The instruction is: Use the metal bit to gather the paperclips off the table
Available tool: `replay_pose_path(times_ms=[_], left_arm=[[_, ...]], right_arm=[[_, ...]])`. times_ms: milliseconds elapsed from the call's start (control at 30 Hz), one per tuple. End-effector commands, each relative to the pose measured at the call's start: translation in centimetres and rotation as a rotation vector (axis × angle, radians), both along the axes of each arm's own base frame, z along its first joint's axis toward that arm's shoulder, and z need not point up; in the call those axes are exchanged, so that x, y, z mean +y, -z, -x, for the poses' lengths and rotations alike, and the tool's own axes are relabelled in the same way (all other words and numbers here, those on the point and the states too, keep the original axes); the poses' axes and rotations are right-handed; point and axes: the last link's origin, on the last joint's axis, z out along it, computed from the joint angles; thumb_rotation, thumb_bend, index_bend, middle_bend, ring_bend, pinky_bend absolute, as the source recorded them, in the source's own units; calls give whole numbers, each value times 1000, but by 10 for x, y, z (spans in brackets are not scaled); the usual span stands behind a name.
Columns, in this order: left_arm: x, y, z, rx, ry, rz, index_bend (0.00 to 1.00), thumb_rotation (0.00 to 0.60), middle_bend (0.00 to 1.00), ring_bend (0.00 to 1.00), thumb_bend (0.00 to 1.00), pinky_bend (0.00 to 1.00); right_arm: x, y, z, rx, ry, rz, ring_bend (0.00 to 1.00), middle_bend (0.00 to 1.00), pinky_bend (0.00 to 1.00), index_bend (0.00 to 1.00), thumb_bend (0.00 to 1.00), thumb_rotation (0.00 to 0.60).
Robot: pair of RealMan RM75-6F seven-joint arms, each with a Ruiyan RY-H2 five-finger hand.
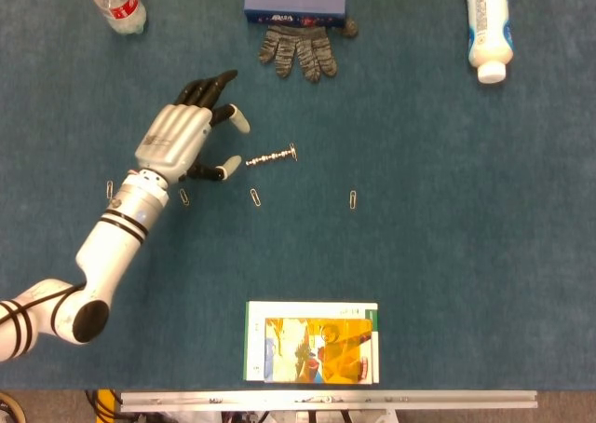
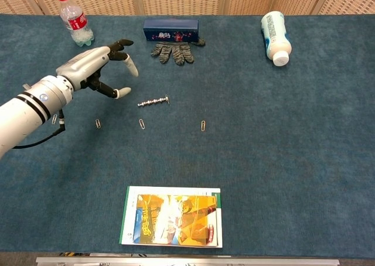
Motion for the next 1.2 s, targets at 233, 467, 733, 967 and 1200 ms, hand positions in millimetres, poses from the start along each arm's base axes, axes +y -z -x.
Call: replay_pose_path(times_ms=[233, 467, 733, 967, 1200], left_arm=[[-1, 12, -6, 30, -18, -4, 431, 600, 0, 0, 295, 0], [-1, 21, -6, 64, -33, 4, 446, 600, 0, 0, 295, 0], [-1, 31, -3, 91, -43, 5, 450, 600, 0, 0, 295, 0], [-1, 37, -4, 98, -40, 13, 450, 600, 0, 0, 295, 0], [2, 42, -1, 112, -51, 15, 438, 600, 0, 0, 295, 0]], right_arm=[[1, 1, 3, -2, 9, -3, 435, 531, 666, 449, 0, 600], [1, 2, 4, -6, 12, -4, 435, 531, 666, 449, 0, 600], [2, 4, 4, -8, 14, -8, 435, 531, 666, 449, 0, 600], [2, 5, 4, -8, 17, -14, 435, 531, 666, 449, 0, 600], [2, 7, 4, -11, 18, -21, 435, 531, 666, 449, 0, 600]])
